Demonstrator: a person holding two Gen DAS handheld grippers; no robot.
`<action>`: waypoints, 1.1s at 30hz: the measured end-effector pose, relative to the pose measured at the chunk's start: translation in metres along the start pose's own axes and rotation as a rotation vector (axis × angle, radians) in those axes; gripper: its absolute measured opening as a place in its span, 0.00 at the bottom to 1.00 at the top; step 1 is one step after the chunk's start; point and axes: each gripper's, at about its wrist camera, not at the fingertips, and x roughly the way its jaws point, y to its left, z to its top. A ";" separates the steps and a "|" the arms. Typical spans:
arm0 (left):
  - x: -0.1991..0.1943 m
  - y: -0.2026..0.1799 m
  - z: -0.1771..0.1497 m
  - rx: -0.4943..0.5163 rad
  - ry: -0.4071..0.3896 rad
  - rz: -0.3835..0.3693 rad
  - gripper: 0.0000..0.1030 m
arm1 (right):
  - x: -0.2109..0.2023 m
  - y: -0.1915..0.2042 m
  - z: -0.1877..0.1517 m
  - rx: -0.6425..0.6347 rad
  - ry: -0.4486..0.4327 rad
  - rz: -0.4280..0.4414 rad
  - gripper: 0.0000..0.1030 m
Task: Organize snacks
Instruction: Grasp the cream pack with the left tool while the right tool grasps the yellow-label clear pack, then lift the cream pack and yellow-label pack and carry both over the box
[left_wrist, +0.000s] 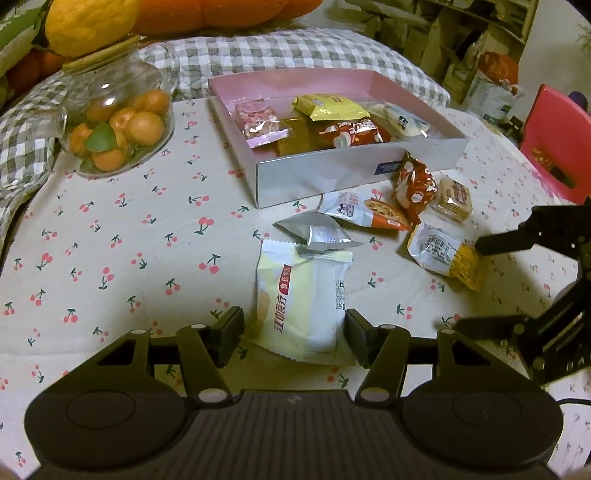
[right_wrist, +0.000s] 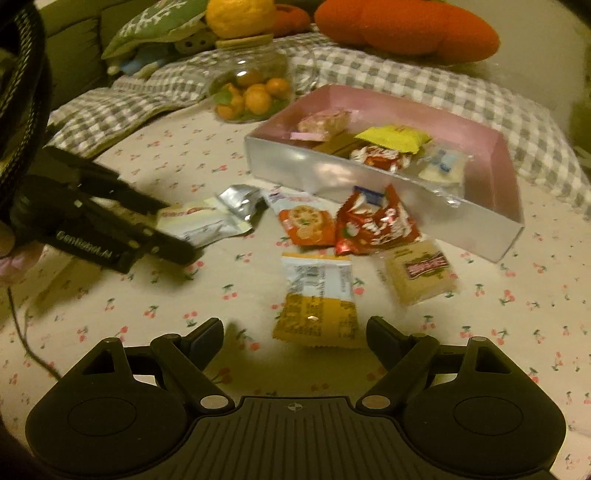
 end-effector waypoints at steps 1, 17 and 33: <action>0.001 -0.001 0.000 0.002 0.000 0.002 0.55 | 0.001 -0.002 0.001 0.012 -0.003 -0.011 0.83; 0.002 -0.001 0.006 -0.050 0.004 0.023 0.51 | 0.011 0.008 0.006 -0.006 -0.051 -0.094 0.39; -0.022 0.012 0.012 -0.132 -0.049 0.007 0.42 | -0.016 -0.003 0.017 0.102 -0.109 -0.069 0.38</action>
